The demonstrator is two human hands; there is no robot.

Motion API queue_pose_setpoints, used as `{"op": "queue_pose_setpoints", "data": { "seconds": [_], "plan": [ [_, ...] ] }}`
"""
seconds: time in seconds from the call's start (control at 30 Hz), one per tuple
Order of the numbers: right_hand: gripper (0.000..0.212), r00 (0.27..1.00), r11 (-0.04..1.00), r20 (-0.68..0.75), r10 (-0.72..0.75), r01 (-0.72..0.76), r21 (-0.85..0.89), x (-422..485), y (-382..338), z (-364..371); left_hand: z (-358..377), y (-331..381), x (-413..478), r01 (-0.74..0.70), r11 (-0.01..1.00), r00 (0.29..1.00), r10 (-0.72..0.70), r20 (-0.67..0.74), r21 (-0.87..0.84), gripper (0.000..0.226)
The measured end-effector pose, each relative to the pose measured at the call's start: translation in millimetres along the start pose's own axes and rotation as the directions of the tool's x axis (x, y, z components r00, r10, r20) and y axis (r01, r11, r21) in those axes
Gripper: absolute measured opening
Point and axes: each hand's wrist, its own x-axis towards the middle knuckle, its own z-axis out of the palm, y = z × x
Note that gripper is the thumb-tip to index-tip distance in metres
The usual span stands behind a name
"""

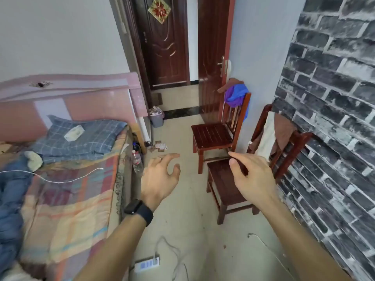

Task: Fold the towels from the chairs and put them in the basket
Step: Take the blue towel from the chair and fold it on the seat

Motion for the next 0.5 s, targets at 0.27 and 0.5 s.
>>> {"op": "queue_pose_setpoints", "data": {
  "seconds": [0.27,0.5],
  "plan": [
    [0.035,0.985,0.995,0.173,0.024,-0.007,-0.095,86,45,92,65,-52,86,0.106,0.993,0.978,-0.114,0.176,0.058,0.029],
    [0.047,0.968,0.997,0.241,0.074,-0.065,-0.043,194,71,173,102,-95,221,0.093,0.996,0.967,-0.093,0.238,0.011,0.030]
  ]
}}
